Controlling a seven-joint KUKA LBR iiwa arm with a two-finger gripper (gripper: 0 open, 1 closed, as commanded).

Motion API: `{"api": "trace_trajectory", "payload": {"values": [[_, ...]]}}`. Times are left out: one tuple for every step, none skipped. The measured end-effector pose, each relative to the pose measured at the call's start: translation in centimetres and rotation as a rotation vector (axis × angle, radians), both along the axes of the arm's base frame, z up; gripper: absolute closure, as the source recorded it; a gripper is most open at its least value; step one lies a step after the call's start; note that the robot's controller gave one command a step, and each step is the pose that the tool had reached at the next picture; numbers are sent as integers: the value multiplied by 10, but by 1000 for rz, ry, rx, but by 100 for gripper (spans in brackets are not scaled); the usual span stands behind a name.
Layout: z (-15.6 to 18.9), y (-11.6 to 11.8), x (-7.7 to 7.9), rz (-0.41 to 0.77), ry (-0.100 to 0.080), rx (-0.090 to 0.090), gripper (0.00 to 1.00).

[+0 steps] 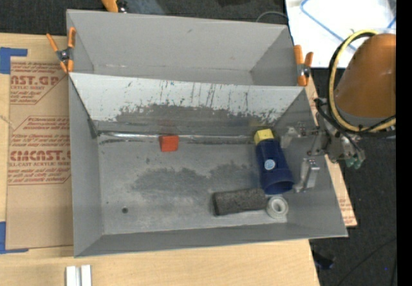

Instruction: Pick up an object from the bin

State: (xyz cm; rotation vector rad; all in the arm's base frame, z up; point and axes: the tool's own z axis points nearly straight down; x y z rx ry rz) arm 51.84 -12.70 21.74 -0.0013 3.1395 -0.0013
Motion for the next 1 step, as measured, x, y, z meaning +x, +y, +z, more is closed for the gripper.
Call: {"api": "trace_trajectory", "payload": {"values": [[-64,24,-12,123,-3,-1,0]]}}
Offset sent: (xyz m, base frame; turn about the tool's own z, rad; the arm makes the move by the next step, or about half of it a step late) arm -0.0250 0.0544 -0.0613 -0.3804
